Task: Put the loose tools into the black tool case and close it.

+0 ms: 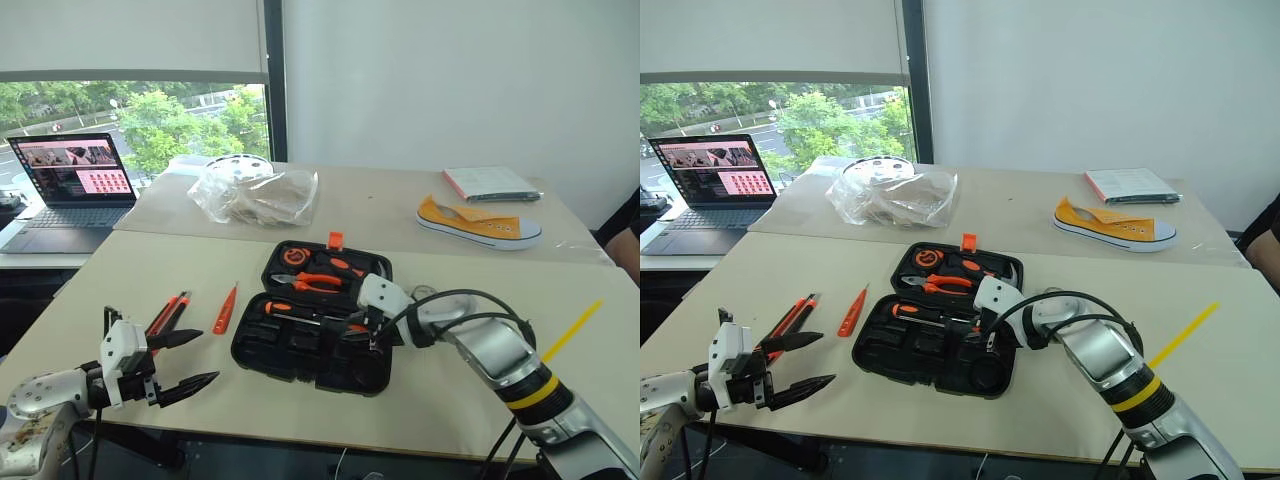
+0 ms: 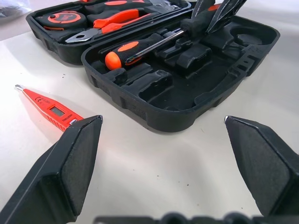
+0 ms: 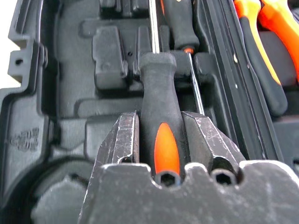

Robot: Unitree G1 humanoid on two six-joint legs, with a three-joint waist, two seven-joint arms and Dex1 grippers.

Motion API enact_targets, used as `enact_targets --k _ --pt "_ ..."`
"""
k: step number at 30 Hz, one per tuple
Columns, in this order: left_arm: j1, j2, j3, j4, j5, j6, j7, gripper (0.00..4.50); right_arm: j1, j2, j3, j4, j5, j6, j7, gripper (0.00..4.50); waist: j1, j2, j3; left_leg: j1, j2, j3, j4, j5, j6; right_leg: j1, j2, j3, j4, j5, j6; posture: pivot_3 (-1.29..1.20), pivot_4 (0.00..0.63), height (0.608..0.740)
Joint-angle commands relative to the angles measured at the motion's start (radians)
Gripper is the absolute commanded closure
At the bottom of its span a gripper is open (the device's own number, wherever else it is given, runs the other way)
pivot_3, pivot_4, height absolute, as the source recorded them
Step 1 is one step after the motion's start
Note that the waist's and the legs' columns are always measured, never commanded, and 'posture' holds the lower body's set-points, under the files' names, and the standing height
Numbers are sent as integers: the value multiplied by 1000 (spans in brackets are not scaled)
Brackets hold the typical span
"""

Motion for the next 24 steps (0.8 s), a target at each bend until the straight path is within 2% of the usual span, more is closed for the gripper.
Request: enact_targets --k 1,5,17,19,20,23,24 --pt "0 8 26 -22 -19 -3 1 0 16 -38 -12 -1 -16 35 21 3454 0 0 0 0 0 0 0 0 0 0 0 0 0 0 0 0 150 740" --pt "-2 10 26 -21 -18 -5 -2 0 27 -61 -15 -6 -13 47 36 3454 2 0 0 1 0 0 0 0 0 0 0 1 1 0 0 0 150 740" --pt "-20 11 19 -15 -14 -3 0 0 9 6 16 56 -48 30 31 3454 -7 -1 -1 3 1 0 -1 1 -1 2 1 1 1 0 0 0 150 740" --pt "-20 11 20 -17 -14 -1 3 0 1 5 7 69 -39 15 53 2454 -7 -1 -1 5 1 0 -1 1 -1 3 1 2 1 0 0 0 150 740" --pt "-21 11 20 -17 -14 -1 4 0 -3 0 -2 73 -33 1 66 2358 -7 -1 -1 5 1 0 -1 1 -1 4 1 2 1 0 0 0 150 740" --pt "-25 13 22 -12 -13 -1 4 0 -14 -29 -27 55 1 -42 146 1375 -6 -1 -1 5 0 0 -1 1 -1 4 0 2 0 0 0 0 150 740" --pt "-25 13 22 -10 -13 -1 5 0 -21 -33 -51 52 18 -70 167 1169 -6 -1 -1 4 0 0 -2 1 -1 3 0 2 0 0 0 0 150 740"
